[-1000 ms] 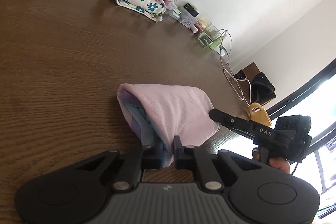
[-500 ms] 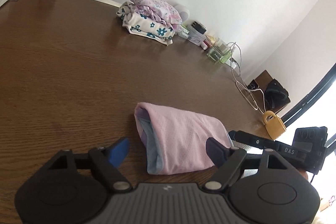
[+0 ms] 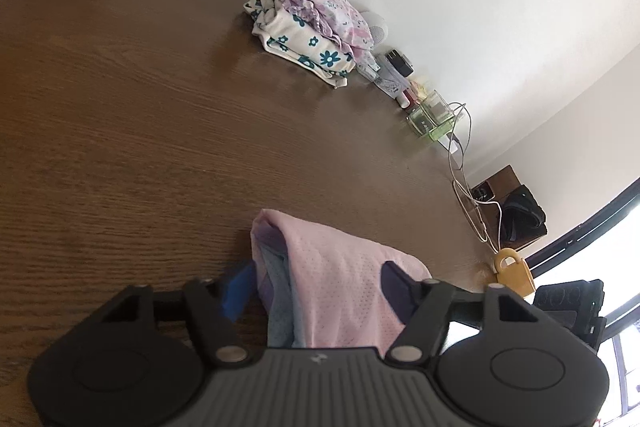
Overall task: Fold clothes
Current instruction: 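Carry the lifted roll with both grippers onto the folded floral stack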
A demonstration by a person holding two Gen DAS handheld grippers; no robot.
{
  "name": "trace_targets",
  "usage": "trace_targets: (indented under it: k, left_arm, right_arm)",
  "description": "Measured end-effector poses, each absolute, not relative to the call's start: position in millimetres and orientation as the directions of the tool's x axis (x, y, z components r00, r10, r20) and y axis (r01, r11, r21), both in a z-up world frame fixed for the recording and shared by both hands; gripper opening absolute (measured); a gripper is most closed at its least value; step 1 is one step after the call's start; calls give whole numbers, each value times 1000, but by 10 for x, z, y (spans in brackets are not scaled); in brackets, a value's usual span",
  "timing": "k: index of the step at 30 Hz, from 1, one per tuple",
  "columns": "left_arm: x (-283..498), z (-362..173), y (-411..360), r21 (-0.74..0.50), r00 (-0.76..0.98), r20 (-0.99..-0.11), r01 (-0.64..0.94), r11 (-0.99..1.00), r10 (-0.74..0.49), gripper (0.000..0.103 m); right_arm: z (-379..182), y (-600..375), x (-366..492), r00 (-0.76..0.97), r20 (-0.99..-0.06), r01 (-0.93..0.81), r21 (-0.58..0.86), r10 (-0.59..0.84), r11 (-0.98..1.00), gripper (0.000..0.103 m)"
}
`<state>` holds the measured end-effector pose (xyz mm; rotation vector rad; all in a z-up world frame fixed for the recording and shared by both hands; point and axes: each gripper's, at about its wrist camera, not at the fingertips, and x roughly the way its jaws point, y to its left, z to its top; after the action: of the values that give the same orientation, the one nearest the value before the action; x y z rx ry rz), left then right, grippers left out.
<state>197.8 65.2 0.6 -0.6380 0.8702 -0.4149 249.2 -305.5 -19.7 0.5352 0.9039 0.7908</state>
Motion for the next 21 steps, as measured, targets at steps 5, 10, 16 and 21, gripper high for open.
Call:
trace_targets:
  k: [5,10,16,21]
  left_arm:
    - [1986,-214,737,-760,584,-509,39,649,-632,25]
    - [1929,-227,698,-746,610,-499,58,663,-615,18]
    - [1932,-108,661,-733,626,-470,116,670,-622,15]
    - [2012,184,645,-715,663,-415,185,674,-623,15]
  right_arm:
    - [-306,-3086,2514,385,-461,-321,745,799,585,27]
    - [-384,-3076,2531,375,-427,-303,783,823,544,17]
    - [-234,-3076,2576,396,-364,-343,793,843,504,12]
    - [157,-3021,2668,434,-329,-431,742,838,514,12]
